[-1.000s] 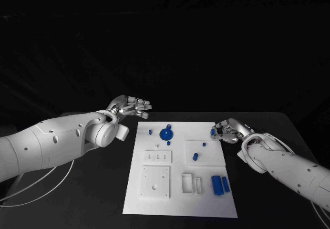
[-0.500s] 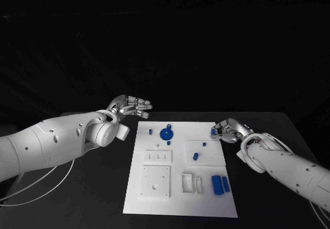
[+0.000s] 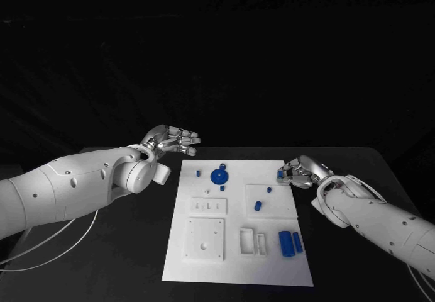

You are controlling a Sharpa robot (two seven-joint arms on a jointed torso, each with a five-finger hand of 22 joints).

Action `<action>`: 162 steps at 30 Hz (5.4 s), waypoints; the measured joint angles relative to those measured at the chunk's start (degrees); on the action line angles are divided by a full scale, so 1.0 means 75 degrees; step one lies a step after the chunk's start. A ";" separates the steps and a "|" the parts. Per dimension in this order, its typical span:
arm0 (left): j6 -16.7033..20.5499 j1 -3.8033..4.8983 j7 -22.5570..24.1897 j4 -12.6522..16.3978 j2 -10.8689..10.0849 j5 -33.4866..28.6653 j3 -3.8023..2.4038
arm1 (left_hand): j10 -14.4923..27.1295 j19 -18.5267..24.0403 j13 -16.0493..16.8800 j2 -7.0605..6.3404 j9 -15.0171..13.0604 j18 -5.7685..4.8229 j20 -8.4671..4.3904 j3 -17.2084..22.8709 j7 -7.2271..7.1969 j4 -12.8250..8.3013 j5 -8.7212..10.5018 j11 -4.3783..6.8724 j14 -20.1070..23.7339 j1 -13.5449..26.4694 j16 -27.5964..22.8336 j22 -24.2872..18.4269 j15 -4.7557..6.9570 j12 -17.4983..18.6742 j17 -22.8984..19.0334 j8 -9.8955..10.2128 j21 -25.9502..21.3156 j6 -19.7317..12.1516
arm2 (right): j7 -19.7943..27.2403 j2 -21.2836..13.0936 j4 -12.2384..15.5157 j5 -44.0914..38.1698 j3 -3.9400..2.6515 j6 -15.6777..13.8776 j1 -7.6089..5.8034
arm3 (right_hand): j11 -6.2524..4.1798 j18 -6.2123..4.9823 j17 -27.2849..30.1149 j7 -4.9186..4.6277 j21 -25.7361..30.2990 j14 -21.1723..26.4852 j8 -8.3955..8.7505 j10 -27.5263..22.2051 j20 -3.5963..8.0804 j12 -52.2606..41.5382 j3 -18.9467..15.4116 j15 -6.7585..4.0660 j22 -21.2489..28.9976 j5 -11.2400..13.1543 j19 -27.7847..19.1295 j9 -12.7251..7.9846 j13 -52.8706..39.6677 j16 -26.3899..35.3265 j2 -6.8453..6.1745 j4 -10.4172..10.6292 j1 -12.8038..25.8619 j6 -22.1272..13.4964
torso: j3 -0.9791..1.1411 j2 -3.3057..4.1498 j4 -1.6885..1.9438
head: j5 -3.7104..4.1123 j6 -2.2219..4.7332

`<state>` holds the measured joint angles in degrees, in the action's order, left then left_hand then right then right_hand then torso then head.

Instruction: Assemble the parts on the task board

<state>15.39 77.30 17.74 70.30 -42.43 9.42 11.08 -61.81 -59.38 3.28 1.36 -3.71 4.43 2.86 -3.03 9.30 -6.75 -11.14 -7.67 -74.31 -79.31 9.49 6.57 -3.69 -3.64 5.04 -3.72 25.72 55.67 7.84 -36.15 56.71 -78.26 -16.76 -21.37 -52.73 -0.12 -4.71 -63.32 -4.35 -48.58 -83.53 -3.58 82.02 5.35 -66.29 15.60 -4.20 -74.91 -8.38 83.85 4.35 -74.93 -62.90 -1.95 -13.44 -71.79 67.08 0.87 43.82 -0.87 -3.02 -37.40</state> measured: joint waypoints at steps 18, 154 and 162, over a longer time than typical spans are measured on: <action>-0.0096 -0.0001 -0.0001 -0.0089 0.0010 0.0100 -0.0020 | -0.1834 -0.0058 0.0022 0.0316 -0.0053 0.0000 -0.0197 0.0124 -0.0474 0.0088 -0.0135 0.0618 -0.0199 0.0115 0.0242 0.0081 0.0249 0.0000 0.0103 -0.0061 0.0220 0.1142 | -0.0044 -0.0001 0.0179 0.0018 0.0002 -0.0008 -0.0101 | -0.0027 0.0000 -0.0038 0.0012 0.0000 0.0000 0.0043 0.0027 0.0025 0.0000 -0.0001 0.0000 0.0000 -0.0126 0.0025 0.0064 0.0000 0.0000 0.0040 -0.0001 0.0001 0.0066 | 0.0010 0.0000 -0.0004 | 0.0007 -0.0010; -0.1760 0.0661 -0.5648 0.0283 0.1422 0.3367 -0.0171 | -0.2933 -0.1109 0.6306 0.0423 -0.1942 -0.0120 -0.1351 0.0223 -0.1047 0.1013 -0.0311 0.1511 -0.1050 0.1295 0.7934 0.7297 0.1377 -0.5978 0.7305 0.0017 0.2862 0.1648 | -0.2493 0.0863 0.2642 -0.1147 0.0410 0.0998 -0.0813 | -0.0026 0.0008 -0.0062 -0.0016 0.0030 0.0004 0.0022 0.0027 0.0078 -0.0030 0.0274 -0.0050 0.0000 -0.0355 0.0025 0.0018 0.0000 0.0060 -0.0076 0.0318 0.0031 0.0007 | -0.0027 -0.0244 -0.0103 | -0.0200 -0.0161; -0.1755 0.0655 -0.5630 0.0285 0.1392 0.3269 -0.0166 | -0.2952 -0.1149 0.6247 0.0586 -0.2765 -0.0120 -0.1391 0.0116 -0.1149 0.0790 -0.0823 0.1530 -0.1022 0.1326 0.7896 0.7477 0.1404 -0.5912 0.7259 0.0028 0.2692 0.1667 | -0.2465 0.0885 0.2600 -0.1150 0.0420 0.1022 -0.0821 | -0.0054 0.0008 -0.0054 0.0010 0.0089 0.0004 0.0043 -0.0002 0.0078 -0.0030 0.0252 -0.0050 0.0000 -0.0355 0.0025 0.0020 0.0000 0.0090 -0.0076 0.0339 0.0031 0.0033 | -0.0026 -0.0244 -0.0105 | -0.0192 -0.0166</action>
<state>2.23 82.22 -24.49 72.44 -31.99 33.94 9.83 -83.95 -68.00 50.14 5.76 -24.45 3.53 -7.57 -2.16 0.69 -0.83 -17.32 3.80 -81.98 -69.36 68.72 62.65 6.84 -47.97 59.48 -3.51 45.91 68.17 -10.65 -29.52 76.21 -86.89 -13.61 -13.71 -58.88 -0.52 -4.65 -63.72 -4.28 -47.91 -83.51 -3.26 82.00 5.93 -66.51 17.49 -4.57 -74.90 -11.04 84.04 4.50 -74.93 -62.23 -2.52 -10.90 -71.56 67.33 0.67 42.00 -1.66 -4.46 -38.64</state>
